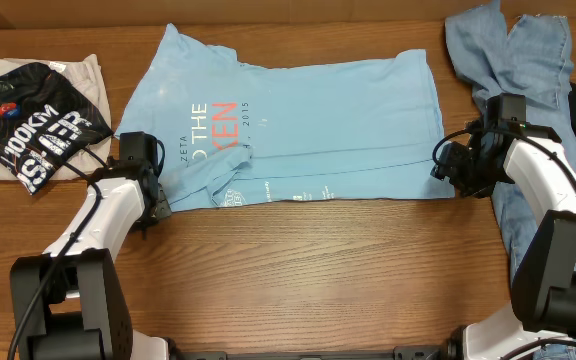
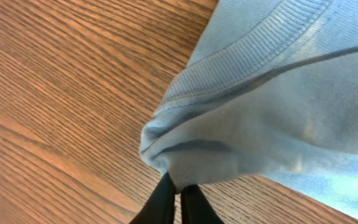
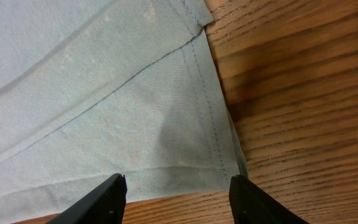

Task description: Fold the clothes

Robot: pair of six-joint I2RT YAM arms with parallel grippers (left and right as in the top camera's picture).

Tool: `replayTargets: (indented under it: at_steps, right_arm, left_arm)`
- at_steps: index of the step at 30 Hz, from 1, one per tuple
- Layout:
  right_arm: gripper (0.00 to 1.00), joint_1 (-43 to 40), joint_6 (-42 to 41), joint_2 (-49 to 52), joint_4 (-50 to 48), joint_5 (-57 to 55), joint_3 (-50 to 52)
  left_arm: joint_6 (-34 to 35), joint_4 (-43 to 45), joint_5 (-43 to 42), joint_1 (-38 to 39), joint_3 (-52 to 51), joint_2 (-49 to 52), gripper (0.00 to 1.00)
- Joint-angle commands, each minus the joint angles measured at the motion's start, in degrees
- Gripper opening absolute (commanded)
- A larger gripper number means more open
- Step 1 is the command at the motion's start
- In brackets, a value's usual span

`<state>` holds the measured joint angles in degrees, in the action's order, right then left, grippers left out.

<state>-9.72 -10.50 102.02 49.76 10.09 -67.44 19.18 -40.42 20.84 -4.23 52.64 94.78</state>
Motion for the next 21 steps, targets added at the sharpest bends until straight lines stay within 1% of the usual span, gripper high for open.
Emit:
replayTargets:
  at_steps: [1,8,11,15,18,20,21]
  right_arm:
    - [0.57,0.1,0.1,0.1,-0.1,-0.2,0.0]
    - [0.57,0.1,0.1,0.1,-0.1,-1.0,0.0]
    - [0.57,0.1,0.1,0.1,-0.1,-1.0,0.0]
    - [0.57,0.1,0.1,0.1,-0.1,-1.0,0.0]
    - [0.57,0.1,0.1,0.1,-0.1,-1.0,0.0]
    - [0.57,0.1,0.1,0.1,-0.2,-1.0,0.0]
    - [0.57,0.1,0.1,0.1,-0.3,-1.0,0.0]
  left_arm:
    - [0.1,0.5,2.8,-0.3,-0.4,0.4,0.04]
    - [0.1,2.4,6.7,-0.3,1.8,0.3,0.04]
    - [-1.6,2.3,7.6,-0.3,4.7,0.3,0.04]
    - [-3.3,2.1,10.9,-0.3,8.1,0.3,0.04]
    - [-6.4,2.6,11.1,-0.3,10.3,0.3,0.04]
    - [-7.8,3.3,9.7,-0.3,10.8,0.3,0.04]
    - [-7.9,3.4,8.9,-0.3,10.8,0.3,0.09]
